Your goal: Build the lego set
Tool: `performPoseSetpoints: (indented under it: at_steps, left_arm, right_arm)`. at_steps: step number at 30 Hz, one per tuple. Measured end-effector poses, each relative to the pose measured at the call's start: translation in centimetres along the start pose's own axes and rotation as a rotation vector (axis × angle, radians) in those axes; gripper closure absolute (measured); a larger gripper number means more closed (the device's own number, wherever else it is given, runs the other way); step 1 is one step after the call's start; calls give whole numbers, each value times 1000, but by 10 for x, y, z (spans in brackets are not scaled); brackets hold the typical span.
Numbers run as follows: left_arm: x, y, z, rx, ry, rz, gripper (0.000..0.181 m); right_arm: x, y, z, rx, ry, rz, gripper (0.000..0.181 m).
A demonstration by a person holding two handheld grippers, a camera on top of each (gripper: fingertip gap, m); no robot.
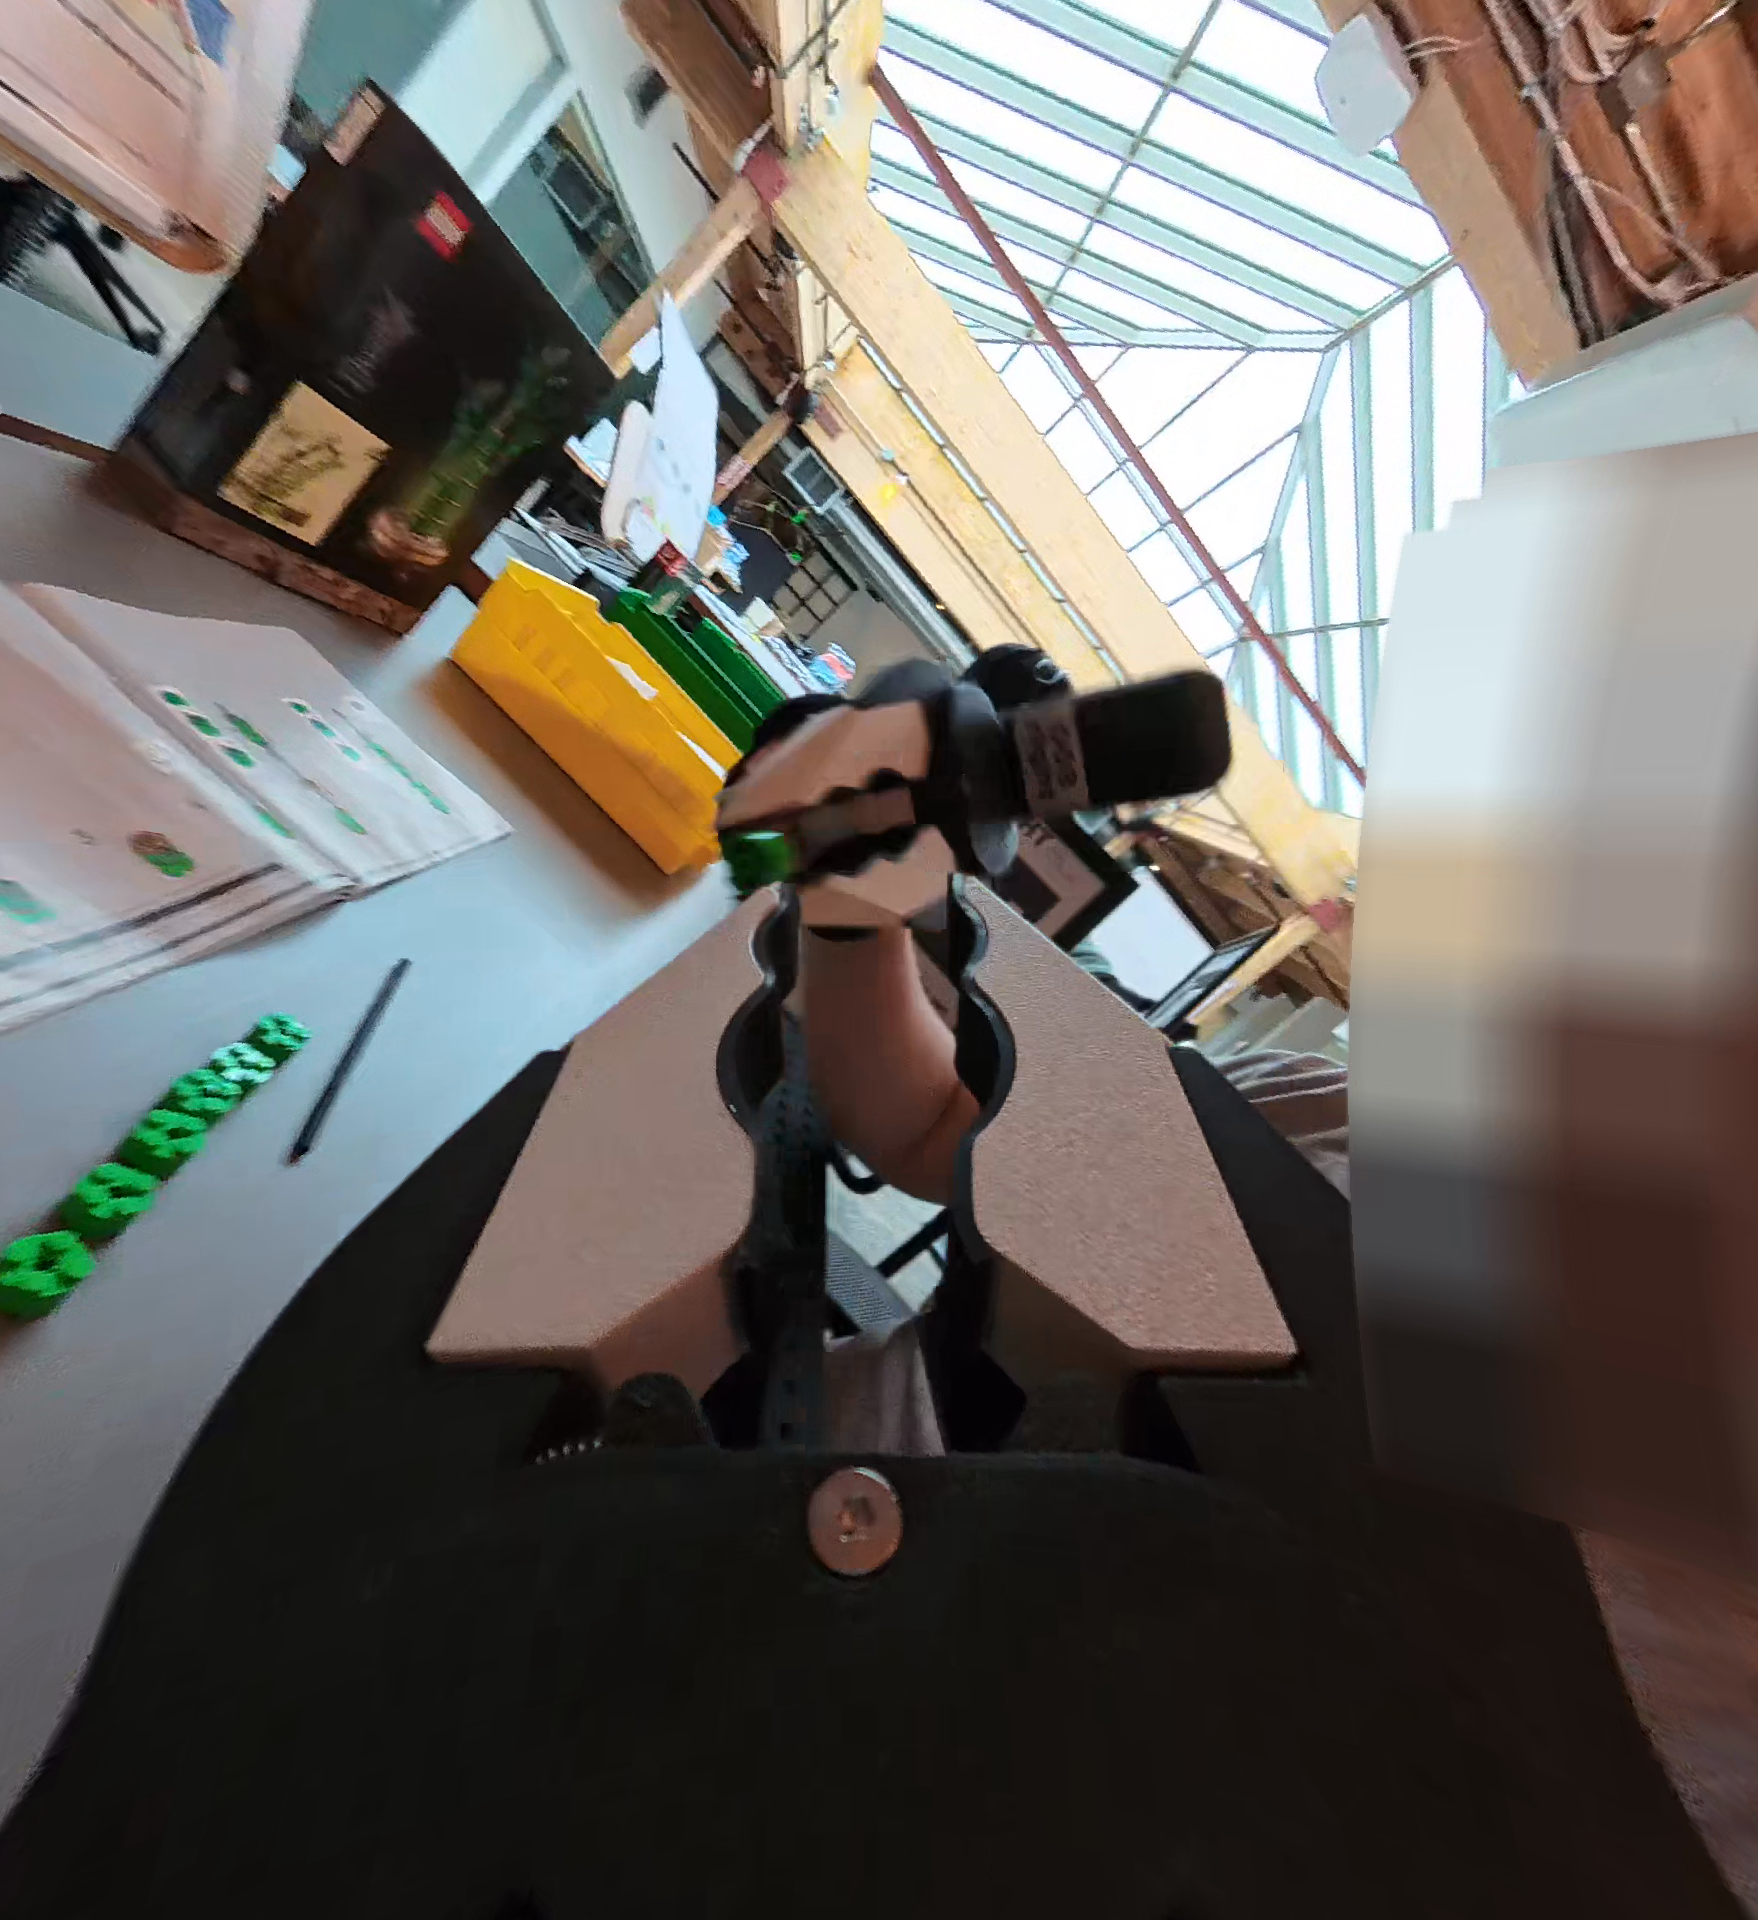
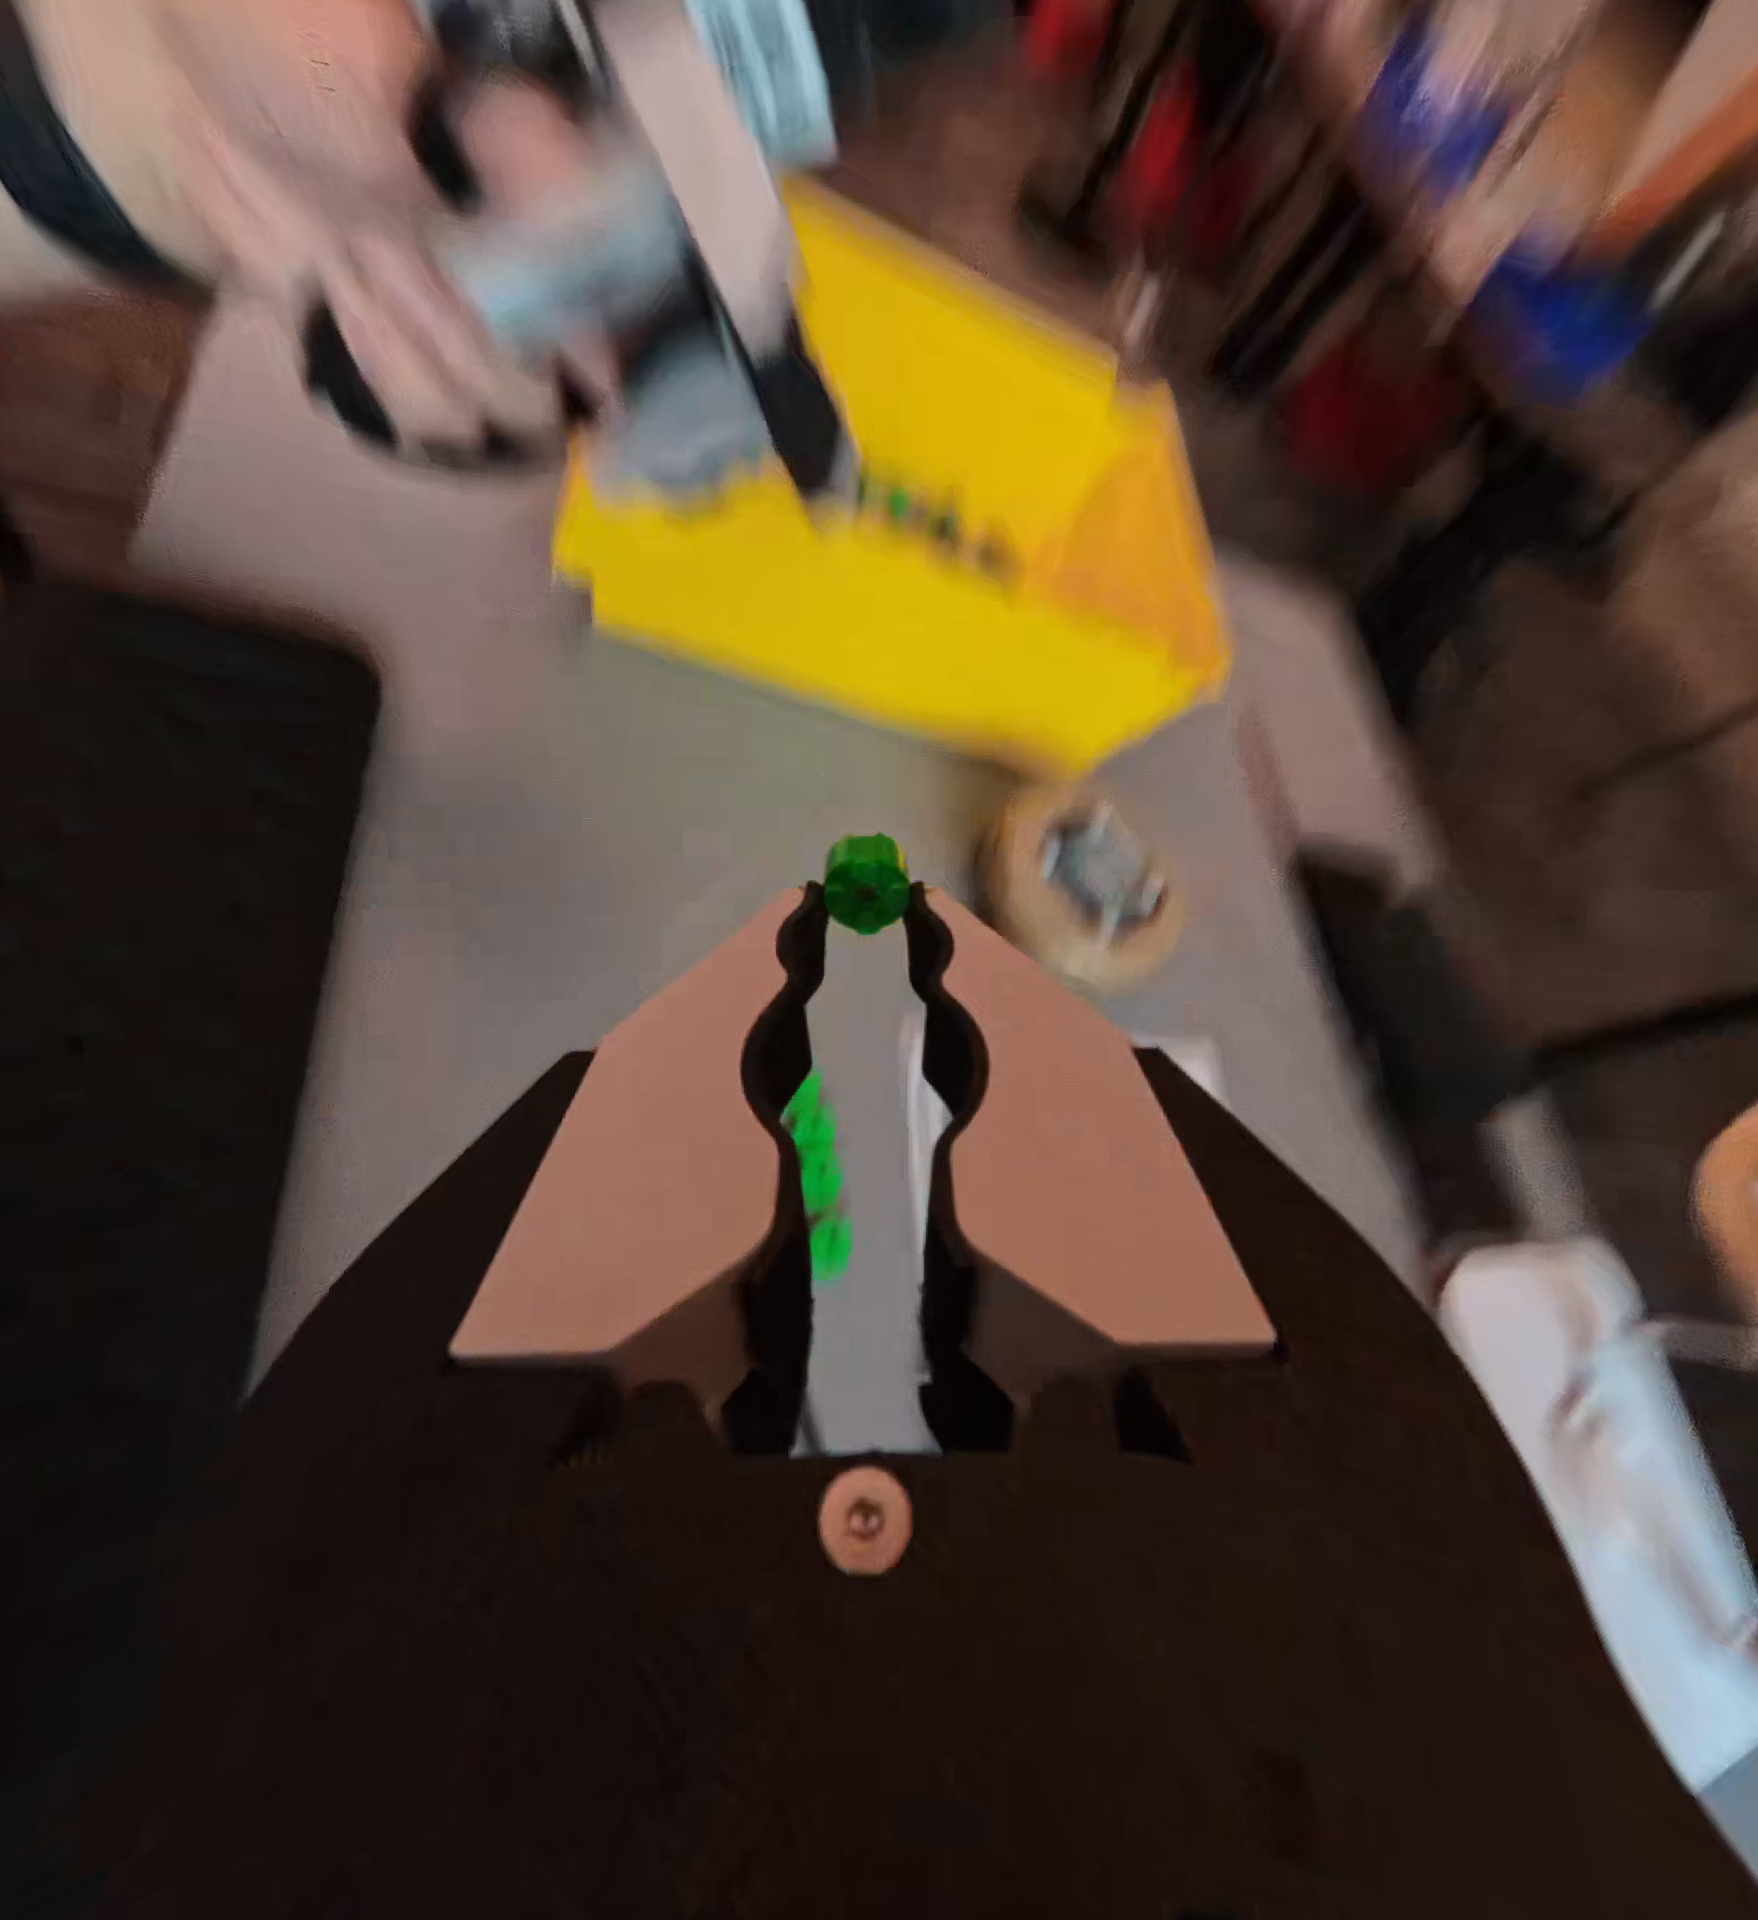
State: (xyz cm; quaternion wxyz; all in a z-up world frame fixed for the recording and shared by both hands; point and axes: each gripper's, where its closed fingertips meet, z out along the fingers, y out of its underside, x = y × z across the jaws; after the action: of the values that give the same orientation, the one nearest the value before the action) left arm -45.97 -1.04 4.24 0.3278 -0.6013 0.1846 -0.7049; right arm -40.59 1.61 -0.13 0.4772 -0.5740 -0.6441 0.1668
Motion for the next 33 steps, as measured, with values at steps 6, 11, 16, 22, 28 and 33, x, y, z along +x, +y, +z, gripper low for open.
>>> performPoseSetpoints:
  at_steps: [6, 11, 16, 22, 28, 33]
  left_arm:
    - [4, 7, -13, -34, -99, 151, 155]
    - [10, 17, -11, -74, -104, 167, 157]
    - [8, 19, -21, -36, -99, 136, 159]
    - [17, 11, -42, 21, -111, 165, 159]
    - [12, -21, -85, 84, -296, 297, 156]
    - [-21, -58, -149, 11, -694, 532, 152]
  right_arm:
    - [-10, 160, 4, -593, -274, 254, 167]
    - [-13, 182, 19, -740, -295, 241, 167]
    - [-11, 188, 26, -805, -339, 265, 167]
    - [-15, 196, 29, -858, -365, 257, 167]
    - [-8, 185, 27, -784, -339, 299, 157]
    - [11, 140, 2, -471, -201, 337, 152]
